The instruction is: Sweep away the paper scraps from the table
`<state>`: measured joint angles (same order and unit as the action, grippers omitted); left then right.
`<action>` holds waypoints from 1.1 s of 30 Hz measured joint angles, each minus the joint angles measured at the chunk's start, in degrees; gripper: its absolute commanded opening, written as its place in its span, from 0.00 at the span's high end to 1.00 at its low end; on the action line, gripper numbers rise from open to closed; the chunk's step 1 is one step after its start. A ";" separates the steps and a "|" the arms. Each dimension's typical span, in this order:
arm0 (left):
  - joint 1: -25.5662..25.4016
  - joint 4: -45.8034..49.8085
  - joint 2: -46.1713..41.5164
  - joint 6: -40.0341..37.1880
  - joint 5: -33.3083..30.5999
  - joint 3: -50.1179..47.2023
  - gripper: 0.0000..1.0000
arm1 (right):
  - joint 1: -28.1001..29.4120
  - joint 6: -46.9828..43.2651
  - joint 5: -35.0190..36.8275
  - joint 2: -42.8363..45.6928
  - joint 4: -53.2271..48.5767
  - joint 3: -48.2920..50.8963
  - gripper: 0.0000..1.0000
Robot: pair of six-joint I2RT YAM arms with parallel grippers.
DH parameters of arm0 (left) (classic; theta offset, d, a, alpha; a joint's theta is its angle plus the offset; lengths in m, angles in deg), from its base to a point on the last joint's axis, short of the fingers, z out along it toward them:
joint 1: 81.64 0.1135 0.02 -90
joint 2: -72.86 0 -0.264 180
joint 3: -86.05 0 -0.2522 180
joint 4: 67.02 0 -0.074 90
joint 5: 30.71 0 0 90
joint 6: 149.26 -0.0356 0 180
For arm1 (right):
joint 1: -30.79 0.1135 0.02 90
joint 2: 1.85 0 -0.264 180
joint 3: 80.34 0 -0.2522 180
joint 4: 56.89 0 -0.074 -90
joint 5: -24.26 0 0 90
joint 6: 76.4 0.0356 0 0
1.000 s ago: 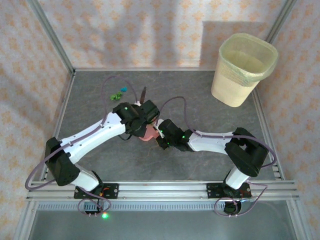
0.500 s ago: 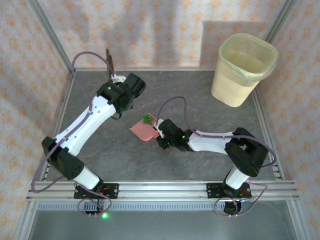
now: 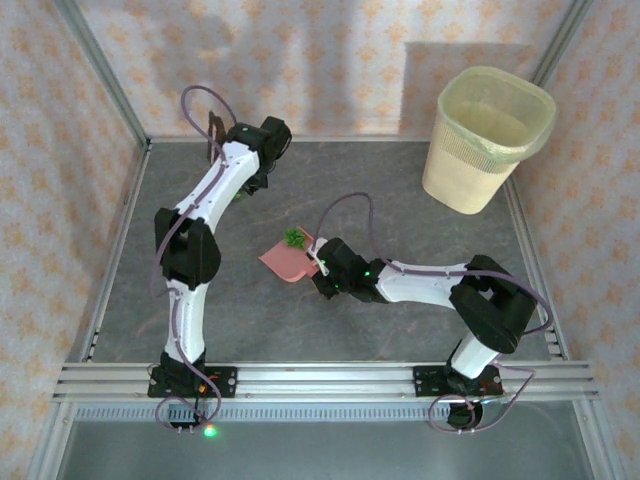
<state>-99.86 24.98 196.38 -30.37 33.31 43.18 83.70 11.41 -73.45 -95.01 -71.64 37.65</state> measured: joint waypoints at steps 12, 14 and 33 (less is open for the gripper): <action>-1.20 6.75 6.80 -3.15 -0.48 2.58 1.00 | -0.09 0.00 -0.22 0.00 0.00 0.00 1.00; -1.75 7.48 7.17 -3.69 -0.48 2.60 1.00 | -0.09 0.00 -0.22 0.00 0.00 0.00 1.00; -11.76 12.28 9.81 -6.99 -2.80 1.01 1.00 | -0.09 0.00 -0.22 0.00 0.00 0.00 1.00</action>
<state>-111.61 37.26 206.20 -37.37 30.51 44.19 83.61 11.41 -73.66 -95.01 -71.64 37.65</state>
